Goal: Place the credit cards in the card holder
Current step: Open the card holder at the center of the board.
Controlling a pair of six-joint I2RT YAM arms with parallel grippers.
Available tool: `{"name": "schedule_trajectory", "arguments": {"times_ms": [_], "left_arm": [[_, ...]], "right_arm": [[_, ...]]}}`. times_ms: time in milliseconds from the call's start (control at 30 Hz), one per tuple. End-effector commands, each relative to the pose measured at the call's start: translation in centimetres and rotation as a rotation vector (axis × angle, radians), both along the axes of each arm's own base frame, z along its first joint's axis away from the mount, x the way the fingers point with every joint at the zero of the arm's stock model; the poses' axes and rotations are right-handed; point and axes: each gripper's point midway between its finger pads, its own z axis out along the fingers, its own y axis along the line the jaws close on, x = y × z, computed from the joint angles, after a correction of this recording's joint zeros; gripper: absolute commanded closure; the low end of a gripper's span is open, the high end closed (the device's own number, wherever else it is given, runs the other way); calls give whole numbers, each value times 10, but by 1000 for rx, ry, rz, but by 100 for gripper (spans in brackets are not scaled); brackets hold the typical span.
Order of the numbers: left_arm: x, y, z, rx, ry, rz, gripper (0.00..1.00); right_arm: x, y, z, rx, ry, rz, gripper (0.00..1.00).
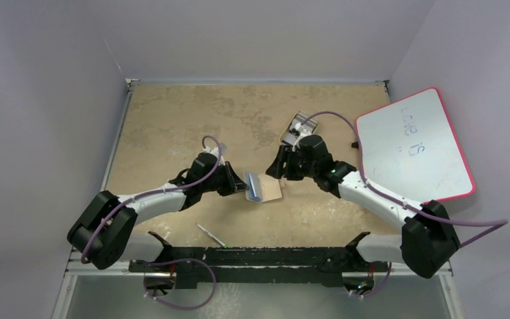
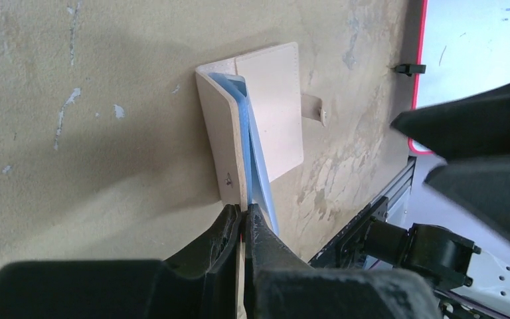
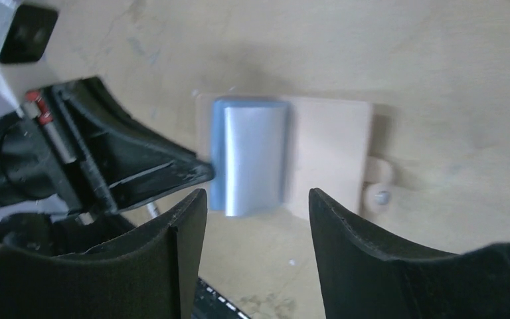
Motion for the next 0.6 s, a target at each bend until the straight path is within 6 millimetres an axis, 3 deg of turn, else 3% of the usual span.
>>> {"name": "schedule_trajectory", "arguments": {"times_ms": [0,300,567], "left_arm": [[9,-4,32,6,-83,-5,100],[4,-6,39,-9,-82,-18,100],[-1,-7,34,-2,-79,-43,100]], "right_arm": [[-8,46,27,60,-46,91,40],[-11,80,-6,33,2,171,34],[-5,80,-37,-36,38,164,34]]}}
